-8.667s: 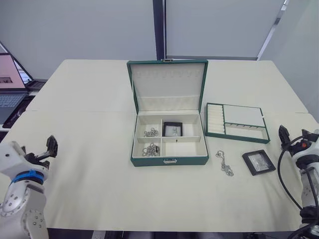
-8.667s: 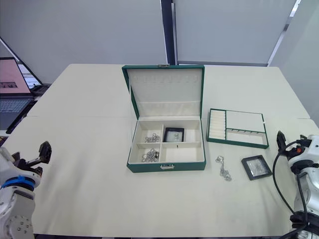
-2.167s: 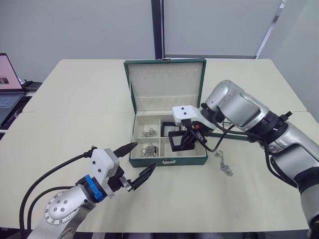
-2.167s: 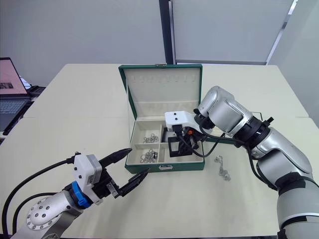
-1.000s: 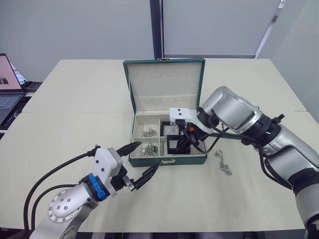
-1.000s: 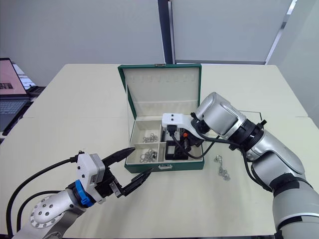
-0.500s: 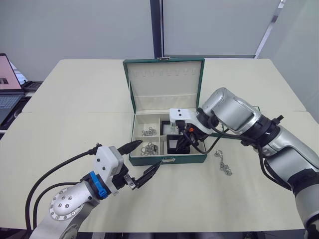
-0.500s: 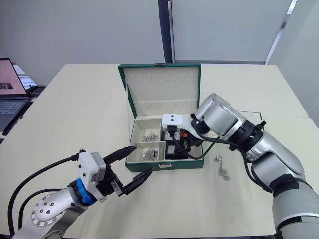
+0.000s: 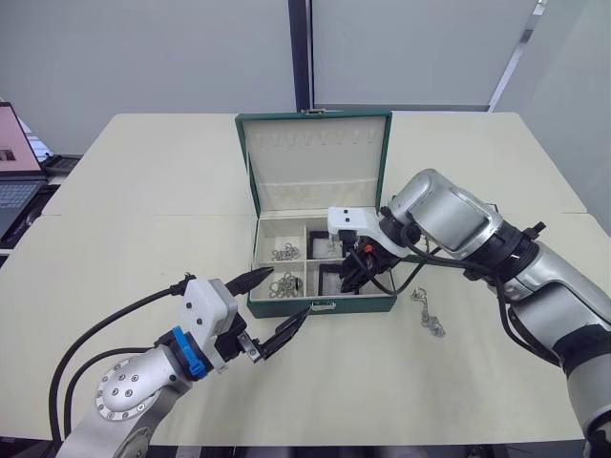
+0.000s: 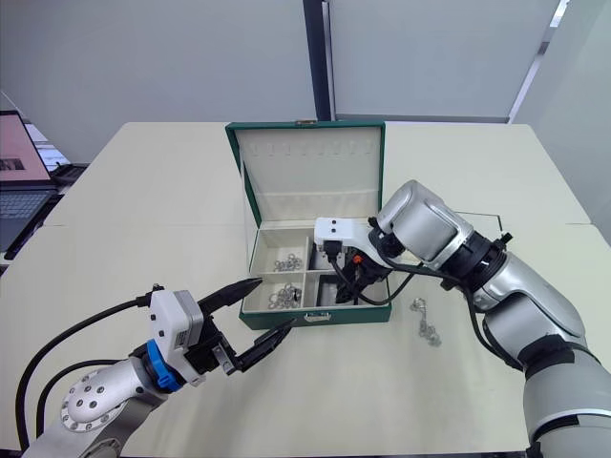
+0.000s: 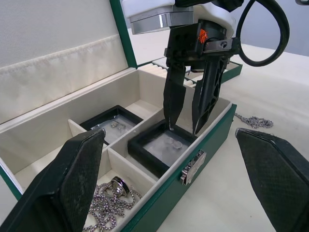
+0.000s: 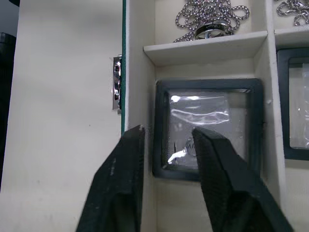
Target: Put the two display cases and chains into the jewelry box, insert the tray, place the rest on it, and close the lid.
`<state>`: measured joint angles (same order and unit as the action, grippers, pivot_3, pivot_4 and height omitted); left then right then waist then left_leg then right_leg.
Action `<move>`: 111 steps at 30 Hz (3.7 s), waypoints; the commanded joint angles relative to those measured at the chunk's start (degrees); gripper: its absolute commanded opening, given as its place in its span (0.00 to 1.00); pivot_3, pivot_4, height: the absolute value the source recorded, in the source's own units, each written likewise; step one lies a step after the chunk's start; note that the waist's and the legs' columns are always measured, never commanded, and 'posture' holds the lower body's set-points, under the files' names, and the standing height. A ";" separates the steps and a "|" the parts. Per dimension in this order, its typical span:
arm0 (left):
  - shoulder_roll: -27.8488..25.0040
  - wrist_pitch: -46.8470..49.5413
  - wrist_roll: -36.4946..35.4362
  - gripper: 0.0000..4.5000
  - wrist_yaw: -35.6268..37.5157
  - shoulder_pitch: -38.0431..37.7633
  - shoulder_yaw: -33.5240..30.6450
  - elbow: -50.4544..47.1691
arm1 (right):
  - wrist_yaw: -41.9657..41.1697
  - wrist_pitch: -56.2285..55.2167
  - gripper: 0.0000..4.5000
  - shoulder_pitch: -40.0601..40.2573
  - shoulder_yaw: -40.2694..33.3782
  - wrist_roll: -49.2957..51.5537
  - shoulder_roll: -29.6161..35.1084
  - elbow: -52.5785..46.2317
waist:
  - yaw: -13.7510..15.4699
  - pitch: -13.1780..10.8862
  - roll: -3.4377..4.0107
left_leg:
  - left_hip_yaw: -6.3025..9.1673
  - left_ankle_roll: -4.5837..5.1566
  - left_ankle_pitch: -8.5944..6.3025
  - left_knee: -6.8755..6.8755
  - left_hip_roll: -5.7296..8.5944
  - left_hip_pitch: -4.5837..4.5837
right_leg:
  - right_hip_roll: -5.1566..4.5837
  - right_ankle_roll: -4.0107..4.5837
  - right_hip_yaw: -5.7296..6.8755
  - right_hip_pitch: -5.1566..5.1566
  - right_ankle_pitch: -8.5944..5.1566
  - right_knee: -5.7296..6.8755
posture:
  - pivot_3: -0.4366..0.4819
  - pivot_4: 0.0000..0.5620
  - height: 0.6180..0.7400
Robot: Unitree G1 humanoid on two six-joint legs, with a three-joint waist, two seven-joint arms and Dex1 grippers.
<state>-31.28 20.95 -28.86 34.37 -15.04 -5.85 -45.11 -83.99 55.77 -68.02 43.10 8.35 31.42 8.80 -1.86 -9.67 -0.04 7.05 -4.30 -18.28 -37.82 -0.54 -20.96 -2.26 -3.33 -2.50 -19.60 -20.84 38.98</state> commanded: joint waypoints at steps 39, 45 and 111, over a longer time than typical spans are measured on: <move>-4.98 -1.10 -4.78 1.00 1.24 0.56 -34.59 28.66 | 37.14 -28.60 0.99 55.53 -70.91 18.92 2.67 -9.32 | -0.05 -0.06 -0.05 | -0.63 0.06 -0.03 0.02 -0.11 0.04 | 0.05 0.00 -0.16 0.10 0.00 -0.03 | 0.48 0.27 1.00; 0.95 -6.51 -1.00 1.00 -5.13 0.51 -35.92 30.77 | 45.47 -37.88 0.99 58.22 -73.49 15.79 -0.27 -3.99 | 0.14 -0.04 -0.08 | -0.62 0.04 -0.02 -0.02 -0.10 0.03 | 0.04 0.00 -0.14 0.18 0.00 -0.03 | 0.48 0.27 1.00; 1.31 -2.70 1.27 1.00 22.80 37.18 17.31 23.84 | -1.16 -65.51 0.56 15.93 -29.47 -13.00 19.08 42.01 | -0.03 -0.09 -0.08 | -0.90 0.00 0.02 -0.24 -0.14 0.06 | 0.04 0.00 -0.09 0.34 0.00 -0.07 | 0.48 0.27 1.00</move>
<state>-30.54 19.41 -27.79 57.02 22.11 11.06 -20.22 -84.41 -8.84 -50.34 13.89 -4.02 50.02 51.46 -1.89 -9.76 -0.11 6.16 -4.31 -18.25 -38.06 -0.67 -20.89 -2.23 -3.34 -2.59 -19.27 -20.83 38.91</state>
